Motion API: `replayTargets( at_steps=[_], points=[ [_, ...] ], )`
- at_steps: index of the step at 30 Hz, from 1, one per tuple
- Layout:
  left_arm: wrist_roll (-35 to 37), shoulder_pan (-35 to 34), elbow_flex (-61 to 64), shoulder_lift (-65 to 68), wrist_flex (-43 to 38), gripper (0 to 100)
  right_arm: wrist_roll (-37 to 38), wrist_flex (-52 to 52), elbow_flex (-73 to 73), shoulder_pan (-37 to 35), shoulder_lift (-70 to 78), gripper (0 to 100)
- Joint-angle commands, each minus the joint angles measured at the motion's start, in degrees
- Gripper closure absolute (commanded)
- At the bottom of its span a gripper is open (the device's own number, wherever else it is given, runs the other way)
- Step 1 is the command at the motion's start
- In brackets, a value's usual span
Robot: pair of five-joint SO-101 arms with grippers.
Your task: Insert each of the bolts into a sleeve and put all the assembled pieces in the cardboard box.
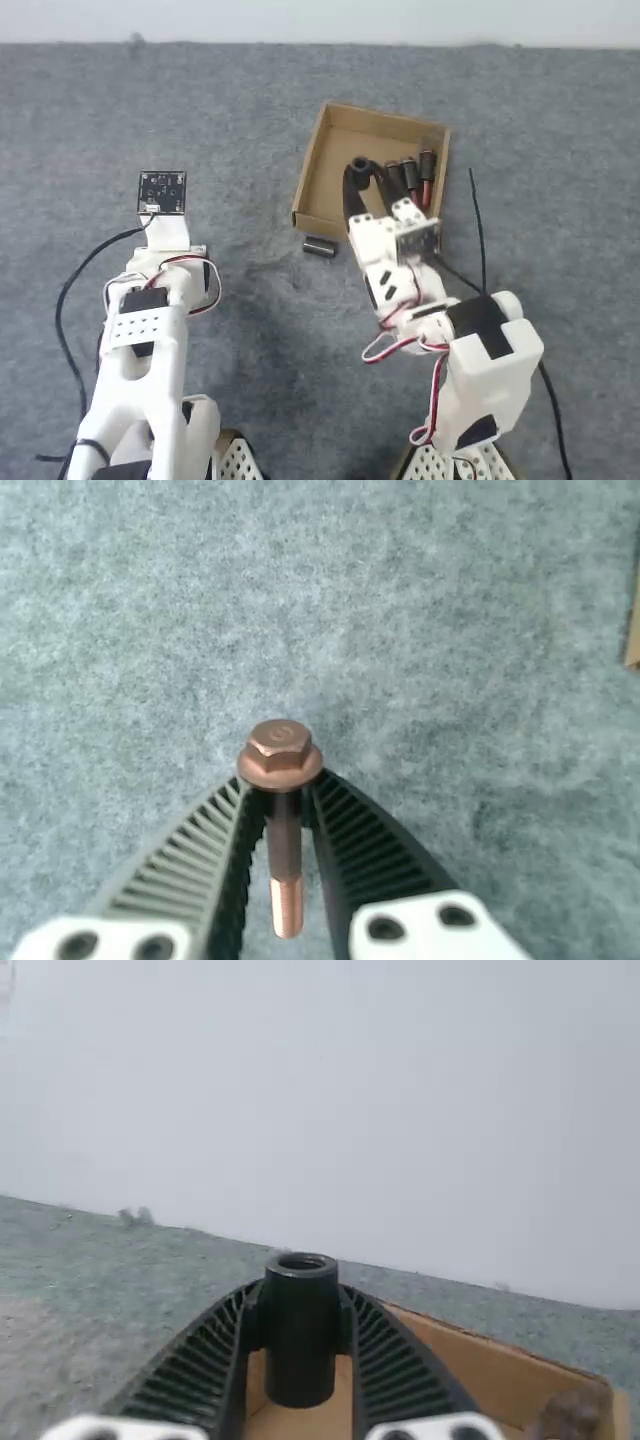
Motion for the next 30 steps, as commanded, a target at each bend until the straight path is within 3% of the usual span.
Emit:
replayTargets(
  at_steps=[1,6,22,30],
  points=[
    [0.4,-0.3,-0.3,-2.8,-1.5,99,4.3,-8.0,5.1,-1.4,-0.9,98.8],
    [0.4,-0.3,-0.3,-2.8,-1.5,99,4.9,-13.8,12.3,-2.8,-0.7,98.8],
    [0.4,0.1,-0.3,-2.7,-1.9,99,4.7,-15.9,25.7,-7.7,-0.6,99.1],
    [0.5,7.8,-0.7,-3.2,-16.2,99,4.9,-15.9,25.7,-8.7,-0.5,99.1]
  ],
)
